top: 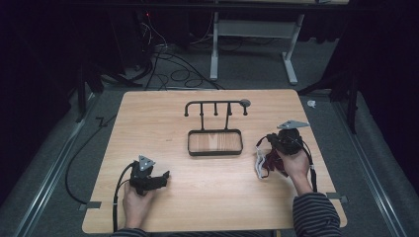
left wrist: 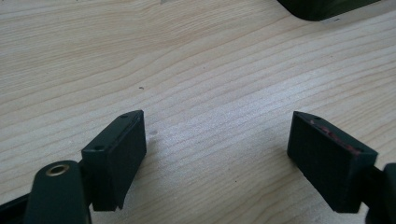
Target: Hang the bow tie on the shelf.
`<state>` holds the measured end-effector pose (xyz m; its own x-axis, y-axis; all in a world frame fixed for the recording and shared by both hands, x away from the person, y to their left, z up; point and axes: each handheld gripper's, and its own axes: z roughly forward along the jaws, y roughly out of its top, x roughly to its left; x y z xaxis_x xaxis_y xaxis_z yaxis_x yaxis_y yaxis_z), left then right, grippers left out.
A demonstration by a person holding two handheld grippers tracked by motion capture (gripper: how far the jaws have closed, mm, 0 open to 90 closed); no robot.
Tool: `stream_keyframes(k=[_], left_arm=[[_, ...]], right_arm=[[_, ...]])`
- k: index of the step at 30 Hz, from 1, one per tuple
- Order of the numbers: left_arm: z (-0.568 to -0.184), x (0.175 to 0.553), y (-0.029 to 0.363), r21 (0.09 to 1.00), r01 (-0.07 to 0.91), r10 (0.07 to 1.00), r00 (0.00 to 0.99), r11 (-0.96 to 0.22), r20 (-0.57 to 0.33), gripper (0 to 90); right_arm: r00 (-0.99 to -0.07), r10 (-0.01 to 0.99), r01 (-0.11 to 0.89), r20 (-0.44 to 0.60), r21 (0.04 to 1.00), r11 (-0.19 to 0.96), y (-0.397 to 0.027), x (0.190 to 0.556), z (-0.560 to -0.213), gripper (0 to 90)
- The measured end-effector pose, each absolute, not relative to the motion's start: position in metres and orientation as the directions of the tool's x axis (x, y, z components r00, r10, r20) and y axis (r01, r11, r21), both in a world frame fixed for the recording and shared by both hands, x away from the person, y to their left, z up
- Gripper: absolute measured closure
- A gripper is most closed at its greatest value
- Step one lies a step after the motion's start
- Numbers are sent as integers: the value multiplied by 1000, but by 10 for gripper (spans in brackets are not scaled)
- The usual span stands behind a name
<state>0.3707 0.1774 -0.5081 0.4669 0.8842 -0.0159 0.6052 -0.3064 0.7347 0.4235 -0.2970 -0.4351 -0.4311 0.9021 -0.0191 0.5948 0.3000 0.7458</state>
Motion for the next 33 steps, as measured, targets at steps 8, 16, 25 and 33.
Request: stream_keyframes(k=[8,16,25,33], left_arm=[[-508,371,177,736,605,885,466,-304,-17,201],[-508,371,177,736,605,885,466,-304,-17,201],[-508,371,177,736,605,885,466,-304,-17,201],[-508,371,177,736,605,885,466,-304,-17,201]], right_arm=[[-442,895,520,-55,797,306,-294,408,-408,900],[-468,879,452,-94,829,330,-284,399,-388,900],[-496,861,401,-113,850,342,-271,391,-373,900],[-503,857,393,-111,854,341,-267,390,-370,900]])
